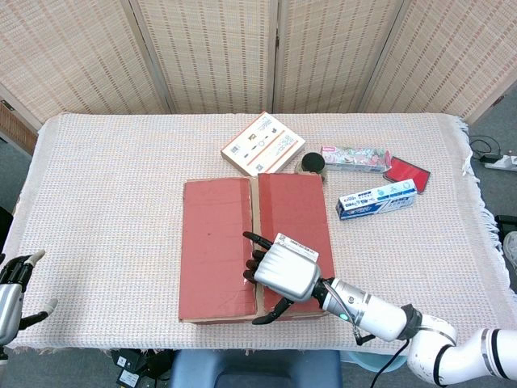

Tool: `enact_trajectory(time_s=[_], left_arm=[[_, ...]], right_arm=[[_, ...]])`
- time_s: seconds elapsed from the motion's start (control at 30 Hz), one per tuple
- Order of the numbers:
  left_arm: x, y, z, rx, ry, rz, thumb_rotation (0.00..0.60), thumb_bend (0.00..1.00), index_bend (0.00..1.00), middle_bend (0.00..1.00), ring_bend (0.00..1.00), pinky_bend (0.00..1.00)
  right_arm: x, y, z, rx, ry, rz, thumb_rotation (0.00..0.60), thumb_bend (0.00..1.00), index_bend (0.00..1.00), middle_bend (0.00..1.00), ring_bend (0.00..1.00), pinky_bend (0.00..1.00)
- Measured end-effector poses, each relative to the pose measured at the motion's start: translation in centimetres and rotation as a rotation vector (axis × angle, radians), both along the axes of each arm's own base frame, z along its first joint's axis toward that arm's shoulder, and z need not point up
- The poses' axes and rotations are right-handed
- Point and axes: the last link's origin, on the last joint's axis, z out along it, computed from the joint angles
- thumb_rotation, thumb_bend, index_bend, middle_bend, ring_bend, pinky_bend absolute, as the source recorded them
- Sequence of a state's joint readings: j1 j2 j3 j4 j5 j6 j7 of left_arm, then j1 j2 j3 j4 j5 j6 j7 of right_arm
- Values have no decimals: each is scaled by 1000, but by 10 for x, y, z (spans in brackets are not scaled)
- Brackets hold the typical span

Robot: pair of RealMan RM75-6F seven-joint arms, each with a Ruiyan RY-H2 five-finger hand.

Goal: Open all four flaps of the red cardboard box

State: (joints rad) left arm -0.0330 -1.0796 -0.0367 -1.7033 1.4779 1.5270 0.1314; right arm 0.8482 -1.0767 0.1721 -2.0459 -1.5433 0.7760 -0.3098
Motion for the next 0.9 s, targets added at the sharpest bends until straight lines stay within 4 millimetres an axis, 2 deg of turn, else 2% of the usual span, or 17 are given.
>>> enact_trajectory(time_s=[0.17,0.37,0.63,0.9], left_arm=[[0,2,0,1,1,-3,600,251,146,215,167,0],[1,6,3,8,4,-13,600,252,143,215,167,0],[6,14,7,10,13,-36,600,251,143,215,167,0],[18,31,19,17,35,-100,600,251,143,215,166,0]], right_arm=[[-2,-1,7,-25,-34,-5,149,107,525,513,468,0],[-7,1,21,-61,-89,-16,158,107,533,519,480,0],[-19,7,60,-155,-171,-33,163,107,535,520,502,0],[-46,22,107,-274,-233,-82,166,108,535,521,508,0]])
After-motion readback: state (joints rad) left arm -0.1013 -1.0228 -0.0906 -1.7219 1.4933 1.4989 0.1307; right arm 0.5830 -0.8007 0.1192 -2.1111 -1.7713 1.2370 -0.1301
